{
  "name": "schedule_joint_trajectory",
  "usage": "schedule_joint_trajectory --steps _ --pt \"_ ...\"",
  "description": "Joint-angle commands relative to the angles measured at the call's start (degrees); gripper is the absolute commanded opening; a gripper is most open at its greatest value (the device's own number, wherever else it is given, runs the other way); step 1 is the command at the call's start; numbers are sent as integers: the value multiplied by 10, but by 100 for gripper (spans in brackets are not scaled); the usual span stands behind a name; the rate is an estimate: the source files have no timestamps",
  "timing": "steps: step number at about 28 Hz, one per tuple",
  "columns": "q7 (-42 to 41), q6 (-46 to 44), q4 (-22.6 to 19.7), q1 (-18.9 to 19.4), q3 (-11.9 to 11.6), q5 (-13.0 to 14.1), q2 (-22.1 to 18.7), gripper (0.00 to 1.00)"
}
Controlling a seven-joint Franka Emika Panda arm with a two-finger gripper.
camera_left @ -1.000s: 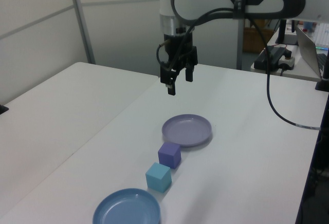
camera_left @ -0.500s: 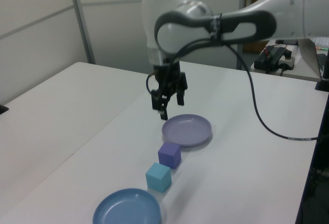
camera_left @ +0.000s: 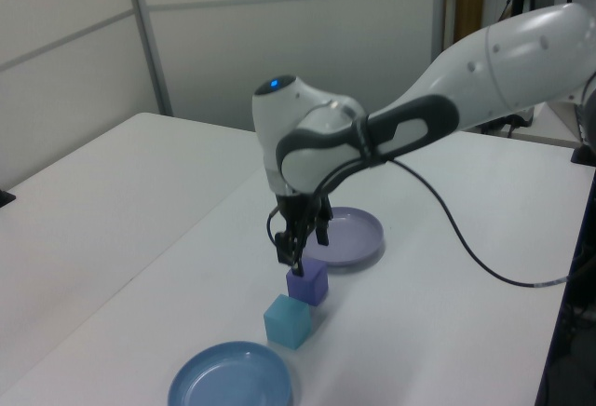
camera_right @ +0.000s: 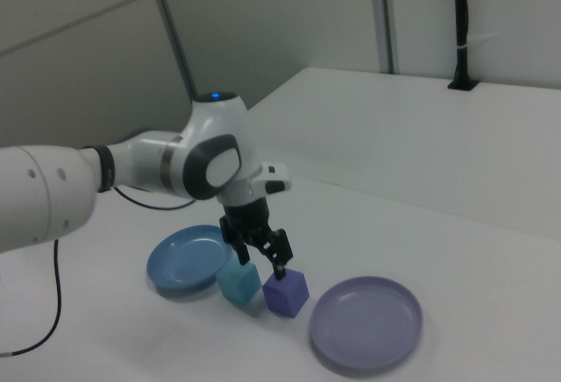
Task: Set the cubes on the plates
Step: 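Grasp the purple cube and carry it onto the lavender plate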
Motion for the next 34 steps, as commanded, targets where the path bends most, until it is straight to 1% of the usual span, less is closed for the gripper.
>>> schedule_joint_trajectory --steps 1,5,6,7,8,9,11,13,14,18,19,23,24,25,30,31,34 --pt "-8 47 -3 4 -10 -15 30 100" --pt "-6 80 -3 1 -12 -31 53 100" --pt "-6 83 -3 1 -13 -33 57 99" --pt "-6 84 -3 1 -13 -37 59 91" --pt "-6 86 -3 0 -13 -41 61 81" --pt "-6 89 -3 0 -13 -47 63 61" --pt "-5 89 -3 0 -13 -50 65 33" --pt "-5 88 -2 0 -12 -49 64 9" --pt "-5 87 0 0 -12 -48 63 0" --pt "-2 84 8 0 -12 -35 48 0" --pt "0 80 18 -3 -12 -26 43 0" --pt "0 78 47 -26 -13 12 38 0" --pt "-2 77 56 -32 -13 17 38 0" --pt "-3 73 66 -48 -13 19 37 0" --pt "-21 74 67 -90 -14 11 41 0" --pt "-36 79 68 -106 -14 10 46 0" --pt "-55 83 67 -126 -14 2 52 0"
